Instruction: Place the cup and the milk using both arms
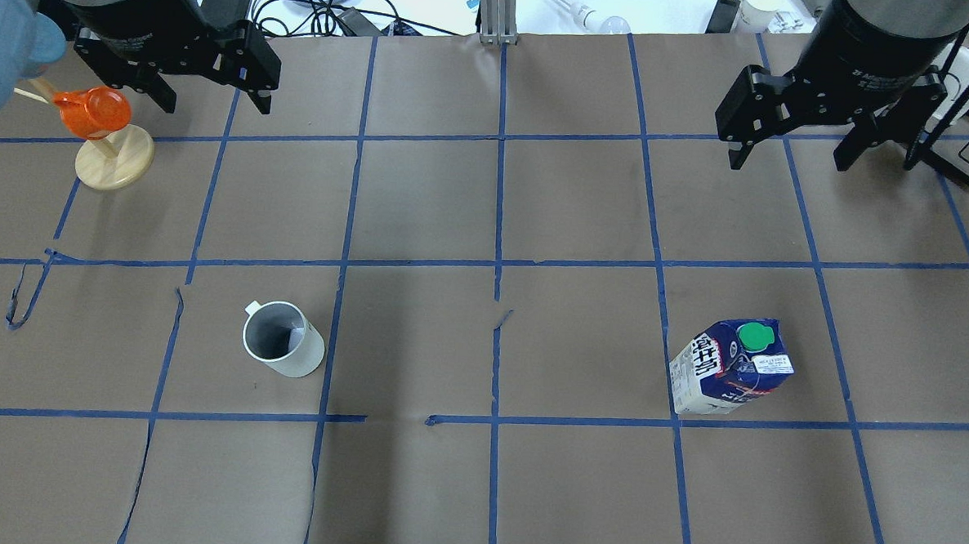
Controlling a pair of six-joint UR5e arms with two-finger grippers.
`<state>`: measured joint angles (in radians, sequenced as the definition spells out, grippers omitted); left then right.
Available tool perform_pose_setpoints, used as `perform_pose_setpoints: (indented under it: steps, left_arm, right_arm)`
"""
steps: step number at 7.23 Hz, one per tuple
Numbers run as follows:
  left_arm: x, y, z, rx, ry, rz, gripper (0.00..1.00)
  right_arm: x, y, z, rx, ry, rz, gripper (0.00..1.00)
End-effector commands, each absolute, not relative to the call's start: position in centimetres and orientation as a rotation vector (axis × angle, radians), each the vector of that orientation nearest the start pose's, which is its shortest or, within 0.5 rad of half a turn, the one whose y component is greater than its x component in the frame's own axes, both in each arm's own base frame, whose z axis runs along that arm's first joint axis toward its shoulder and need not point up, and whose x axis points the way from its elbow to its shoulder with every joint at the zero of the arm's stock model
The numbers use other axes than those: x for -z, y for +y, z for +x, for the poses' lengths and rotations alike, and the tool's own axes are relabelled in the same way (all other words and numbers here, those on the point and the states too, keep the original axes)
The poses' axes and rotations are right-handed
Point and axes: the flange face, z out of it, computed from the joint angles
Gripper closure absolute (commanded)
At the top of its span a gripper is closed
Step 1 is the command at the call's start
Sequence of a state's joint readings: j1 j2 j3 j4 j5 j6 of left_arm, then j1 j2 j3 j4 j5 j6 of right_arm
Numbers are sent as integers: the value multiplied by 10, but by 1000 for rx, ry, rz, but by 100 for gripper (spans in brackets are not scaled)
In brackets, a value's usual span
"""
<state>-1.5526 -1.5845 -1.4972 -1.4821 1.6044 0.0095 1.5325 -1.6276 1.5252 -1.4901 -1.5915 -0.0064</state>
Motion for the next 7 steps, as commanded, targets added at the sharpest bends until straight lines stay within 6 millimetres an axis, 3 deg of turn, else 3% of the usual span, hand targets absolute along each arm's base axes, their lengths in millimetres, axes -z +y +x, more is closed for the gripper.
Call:
perform_pose_setpoints:
  steps: [1,7]
  left_arm:
    - [-524,-509,-121,171,3101,-8,0]
    - [-521,-507,-120,136,3104,64,0]
  right_arm:
    - [-526,-472,112,21,3166,51,0]
    - [-525,-472,112,19,3164,49,0]
